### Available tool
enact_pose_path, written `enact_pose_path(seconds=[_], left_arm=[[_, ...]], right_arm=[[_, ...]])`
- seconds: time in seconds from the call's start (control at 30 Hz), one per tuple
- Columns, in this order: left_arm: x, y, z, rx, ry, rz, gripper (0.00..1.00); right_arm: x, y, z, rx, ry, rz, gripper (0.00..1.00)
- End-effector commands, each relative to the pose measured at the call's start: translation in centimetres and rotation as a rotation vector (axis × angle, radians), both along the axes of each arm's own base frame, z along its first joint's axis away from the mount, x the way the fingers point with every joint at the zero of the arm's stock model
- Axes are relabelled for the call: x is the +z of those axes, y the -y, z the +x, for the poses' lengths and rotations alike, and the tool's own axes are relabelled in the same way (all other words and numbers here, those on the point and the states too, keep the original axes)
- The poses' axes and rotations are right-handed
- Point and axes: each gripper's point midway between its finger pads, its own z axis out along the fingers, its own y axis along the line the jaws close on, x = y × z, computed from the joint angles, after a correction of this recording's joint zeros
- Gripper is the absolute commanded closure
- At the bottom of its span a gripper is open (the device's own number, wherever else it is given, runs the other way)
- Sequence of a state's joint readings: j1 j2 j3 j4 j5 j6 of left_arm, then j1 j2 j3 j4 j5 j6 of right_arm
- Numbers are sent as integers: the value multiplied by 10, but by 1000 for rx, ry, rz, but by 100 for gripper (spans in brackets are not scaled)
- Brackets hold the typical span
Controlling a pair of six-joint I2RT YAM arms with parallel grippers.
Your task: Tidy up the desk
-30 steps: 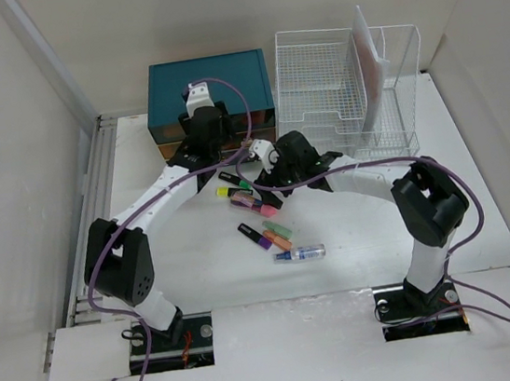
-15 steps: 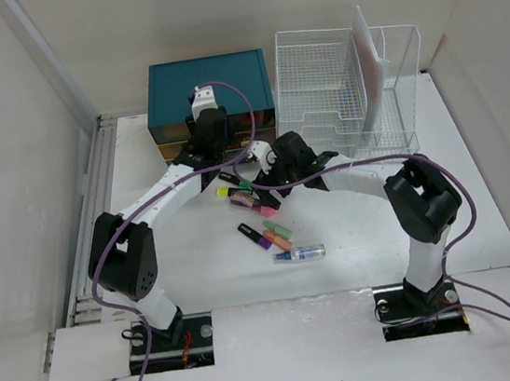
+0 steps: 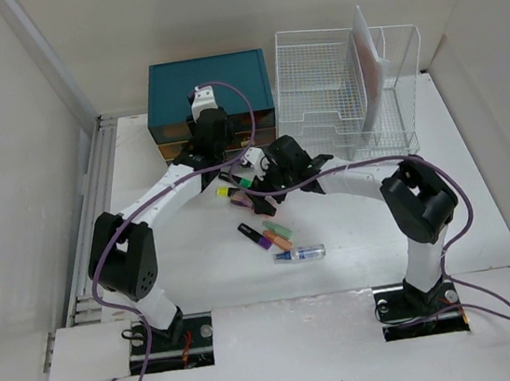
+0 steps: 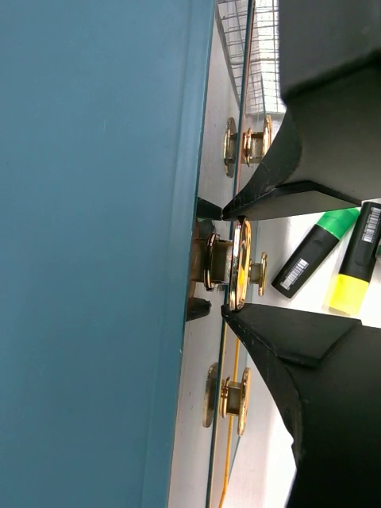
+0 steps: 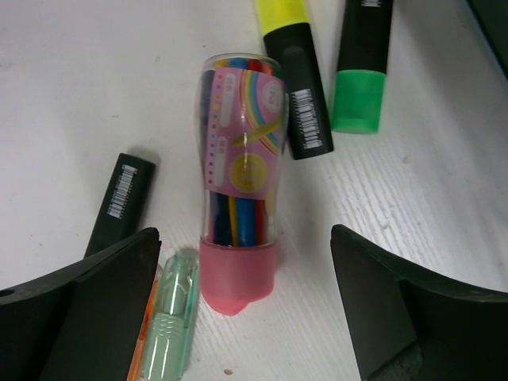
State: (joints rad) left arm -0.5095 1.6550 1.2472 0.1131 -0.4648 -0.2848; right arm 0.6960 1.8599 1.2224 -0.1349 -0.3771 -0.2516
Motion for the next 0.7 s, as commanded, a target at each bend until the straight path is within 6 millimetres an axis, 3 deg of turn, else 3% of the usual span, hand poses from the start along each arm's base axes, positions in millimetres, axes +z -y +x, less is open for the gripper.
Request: enact_pose_path(seconds=[0.0, 0.17, 0.3, 0.53, 0.67], left_arm=[[37, -6, 14, 41, 101, -29, 65], [37, -9, 16, 42, 99, -32, 69], [32, -10, 12, 33, 89, -29, 74], [21, -15, -1, 42, 82, -51, 80], [21, -14, -8, 33, 80, -51, 80]], right_arm=[[5, -18, -1, 40, 15, 35, 7], [-4, -17, -4, 35, 9, 12, 7], [-9, -16, -3, 28, 6, 1, 13], [-12, -17, -8, 37, -1, -5, 38], [-16, -15, -10, 43, -1, -13, 58]])
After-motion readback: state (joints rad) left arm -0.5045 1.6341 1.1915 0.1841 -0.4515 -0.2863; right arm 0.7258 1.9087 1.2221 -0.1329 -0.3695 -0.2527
